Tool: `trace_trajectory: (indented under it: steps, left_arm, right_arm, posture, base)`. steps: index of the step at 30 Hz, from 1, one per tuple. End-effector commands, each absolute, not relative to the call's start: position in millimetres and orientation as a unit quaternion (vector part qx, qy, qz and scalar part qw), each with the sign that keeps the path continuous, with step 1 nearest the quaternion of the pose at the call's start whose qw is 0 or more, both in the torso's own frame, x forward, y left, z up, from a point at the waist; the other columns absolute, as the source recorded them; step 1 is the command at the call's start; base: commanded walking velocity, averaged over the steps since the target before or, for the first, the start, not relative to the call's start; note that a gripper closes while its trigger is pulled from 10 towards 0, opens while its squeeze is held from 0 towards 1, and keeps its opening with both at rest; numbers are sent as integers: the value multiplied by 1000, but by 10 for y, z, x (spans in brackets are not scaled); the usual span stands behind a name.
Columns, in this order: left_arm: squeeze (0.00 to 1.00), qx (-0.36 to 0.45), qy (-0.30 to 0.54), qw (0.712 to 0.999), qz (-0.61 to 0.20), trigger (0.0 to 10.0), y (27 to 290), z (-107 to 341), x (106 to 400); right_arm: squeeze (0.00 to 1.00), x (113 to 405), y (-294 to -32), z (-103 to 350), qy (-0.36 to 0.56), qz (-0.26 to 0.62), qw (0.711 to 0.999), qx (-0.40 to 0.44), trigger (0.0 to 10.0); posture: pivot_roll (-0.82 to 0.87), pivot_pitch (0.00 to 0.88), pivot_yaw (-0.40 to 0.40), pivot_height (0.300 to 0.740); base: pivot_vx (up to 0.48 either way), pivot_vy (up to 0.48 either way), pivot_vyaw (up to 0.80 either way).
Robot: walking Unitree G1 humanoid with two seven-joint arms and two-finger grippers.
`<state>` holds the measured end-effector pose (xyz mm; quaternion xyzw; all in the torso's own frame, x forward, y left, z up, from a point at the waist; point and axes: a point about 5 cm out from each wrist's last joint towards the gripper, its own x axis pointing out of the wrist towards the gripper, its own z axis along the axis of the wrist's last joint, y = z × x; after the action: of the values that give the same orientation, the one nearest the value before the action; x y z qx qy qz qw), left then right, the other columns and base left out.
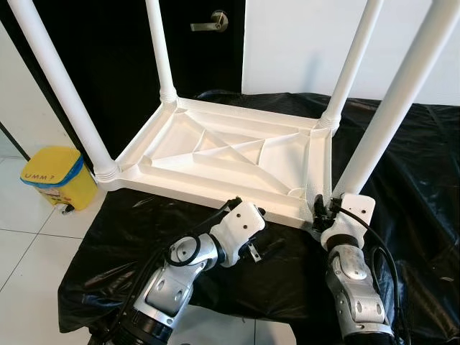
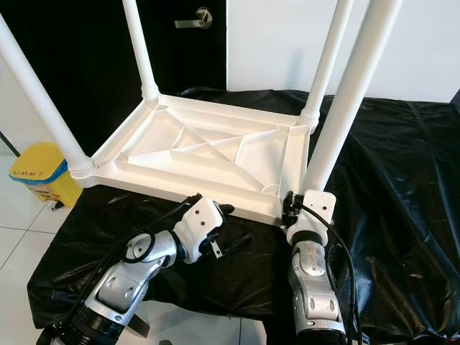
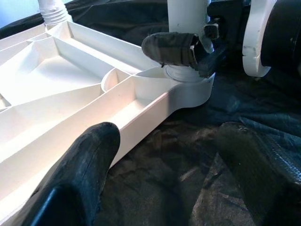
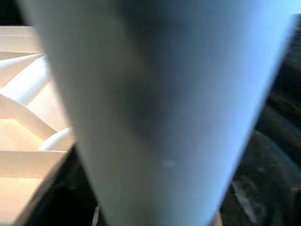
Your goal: Building children table
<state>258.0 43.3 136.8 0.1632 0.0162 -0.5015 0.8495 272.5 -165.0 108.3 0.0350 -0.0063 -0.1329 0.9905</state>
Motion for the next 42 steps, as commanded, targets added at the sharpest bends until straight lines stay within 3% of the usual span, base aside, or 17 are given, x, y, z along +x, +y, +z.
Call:
trace_trajectory:
  steps: [1, 2, 11, 21, 22, 23, 24, 33, 34, 42]
  left_arm:
    - [0, 165, 16, 867, -470, 10000, 447, 1370, 2597]
    - [0, 164, 15, 867, -470, 10000, 437, 1373, 2599]
    - [0, 156, 15, 867, -473, 10000, 385, 1368, 2574]
    - [0, 159, 20, 864, -478, 10000, 424, 1360, 2556]
    - [0, 160, 21, 864, -477, 10000, 432, 1365, 2560]
    - [0, 160, 21, 864, -477, 10000, 432, 1365, 2560]
    - [0, 161, 20, 864, -477, 10000, 439, 1372, 2561]
    - [0, 165, 19, 863, -478, 10000, 450, 1385, 2564]
    - [0, 163, 20, 863, -477, 10000, 446, 1381, 2561]
    - [0, 160, 20, 863, -479, 10000, 405, 1374, 2548]
  right_arm:
    - [1000, 2708, -1667, 1051, 3, -130, 991, 40, 10000]
    - [0, 2717, -1677, 1093, -8, -109, 993, 41, 10000]
    - [0, 2748, -1823, 1244, -39, 41, 998, 5, 10000]
    - [0, 2808, -1986, 1261, -11, 212, 976, -45, 10000]
    - [0, 2814, -2002, 1246, -5, 217, 975, -47, 4118]
    - [0, 2814, -2002, 1246, -5, 217, 975, -47, 4118]
    - [0, 2808, -2020, 1229, 0, 222, 974, -49, 0]
    - [0, 2725, -2042, 1102, 24, 225, 974, -29, 0]
    - [0, 2678, -2011, 1053, 29, 212, 977, -12, 10000]
    - [0, 2639, -1952, 1029, 17, 150, 989, 3, 10000]
  posture:
    - [-109, 49, -27, 740]
    - [-113, 55, -27, 740]
    - [-134, 80, -31, 740]
    - [-129, 96, -9, 740]
    - [-126, 102, -2, 740]
    - [-126, 102, -2, 740]
    - [-125, 102, 1, 740]
    - [-118, 107, 2, 740]
    - [-122, 115, 0, 740]
    - [-134, 110, -15, 740]
  base:
    - [0, 0, 0]
    - [0, 0, 0]
    - [0, 0, 0]
    - [0, 0, 0]
    - [0, 0, 0]
    - [0, 0, 0]
    - [0, 0, 0]
    - [0, 0, 0]
    - [0, 0, 0]
    - [0, 0, 0]
